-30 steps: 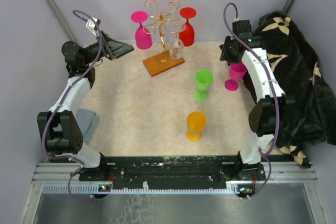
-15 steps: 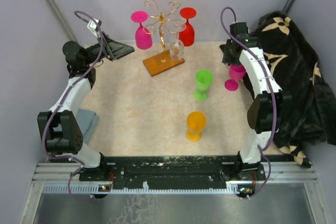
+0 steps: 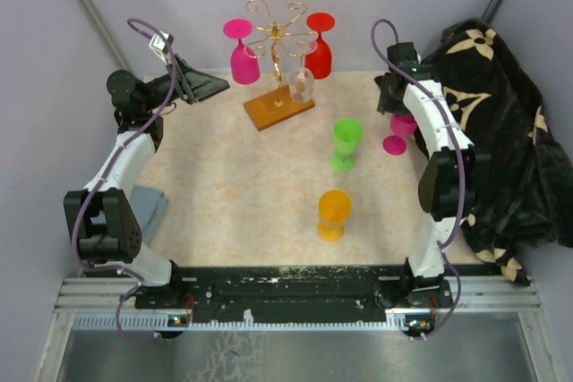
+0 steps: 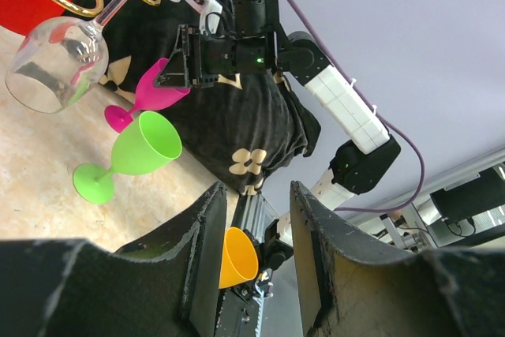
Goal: Place the wine glass upside down on the wine glass rack
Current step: Pick up the wine glass at the center of the board.
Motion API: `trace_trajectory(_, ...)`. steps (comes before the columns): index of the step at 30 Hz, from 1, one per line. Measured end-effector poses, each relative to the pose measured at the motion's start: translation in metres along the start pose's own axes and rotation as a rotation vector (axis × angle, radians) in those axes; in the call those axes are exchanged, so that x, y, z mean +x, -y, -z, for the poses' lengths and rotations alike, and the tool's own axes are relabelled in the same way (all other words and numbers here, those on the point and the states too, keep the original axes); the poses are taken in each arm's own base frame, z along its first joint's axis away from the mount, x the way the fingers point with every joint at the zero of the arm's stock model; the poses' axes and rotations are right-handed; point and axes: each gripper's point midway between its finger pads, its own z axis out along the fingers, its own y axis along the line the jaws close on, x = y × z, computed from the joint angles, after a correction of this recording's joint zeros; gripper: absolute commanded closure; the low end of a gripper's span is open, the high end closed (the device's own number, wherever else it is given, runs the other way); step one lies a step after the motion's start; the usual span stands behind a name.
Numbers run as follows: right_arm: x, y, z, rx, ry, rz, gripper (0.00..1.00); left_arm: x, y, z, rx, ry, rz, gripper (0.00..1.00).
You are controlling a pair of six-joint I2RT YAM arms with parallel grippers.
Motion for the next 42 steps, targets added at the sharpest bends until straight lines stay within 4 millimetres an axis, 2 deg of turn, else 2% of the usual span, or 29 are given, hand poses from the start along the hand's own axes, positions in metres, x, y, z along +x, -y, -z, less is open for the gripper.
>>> trace_trajectory(3, 0.006, -0.001, -0.009, 0.005, -0.021, 0.005, 0.66, 0.000, 0.000, 0.000, 0.000, 0.000, 0.000, 0.56)
trace_trajectory(8, 0.011, -0.001, -0.015, 0.006, -0.040, 0.014, 0.90, 0.000, 0.000, 0.000, 0.000, 0.000, 0.000, 0.56)
trace_trajectory(11, 0.010, -0.001, -0.016, 0.007, -0.038, 0.013, 1.00, 0.000, 0.000, 0.000, 0.000, 0.000, 0.000, 0.56)
trace_trajectory(20, 0.009, 0.000, -0.016, 0.017, -0.031, 0.006, 1.00, 0.000, 0.000, 0.000, 0.000, 0.000, 0.000, 0.56)
trace_trajectory(24, 0.003, -0.002, -0.005, 0.023, 0.003, 0.008, 1.00, 0.000, -0.001, 0.000, -0.003, -0.001, 0.002, 0.56)
trace_trajectory(26, -0.007, -0.006, 0.010, 0.015, 0.054, 0.002, 1.00, -0.001, -0.001, -0.001, -0.010, -0.002, 0.007, 0.56)
trace_trajectory(29, -0.030, -0.020, 0.043, -0.026, 0.169, -0.008, 1.00, -0.005, 0.001, -0.002, -0.017, 0.000, -0.001, 0.56)
trace_trajectory(35, -0.083, -0.049, 0.136, -0.186, 0.465, -0.072, 1.00, -0.013, 0.011, -0.008, -0.011, 0.007, -0.025, 0.55)
trace_trajectory(39, -0.110, -0.055, 0.186, -0.271, 0.624, -0.131, 1.00, -0.016, 0.019, -0.012, 0.001, 0.007, -0.037, 0.55)
trace_trajectory(42, -0.124, -0.056, 0.215, -0.334, 0.729, -0.172, 1.00, -0.019, 0.028, -0.016, 0.016, 0.006, -0.043, 0.55)
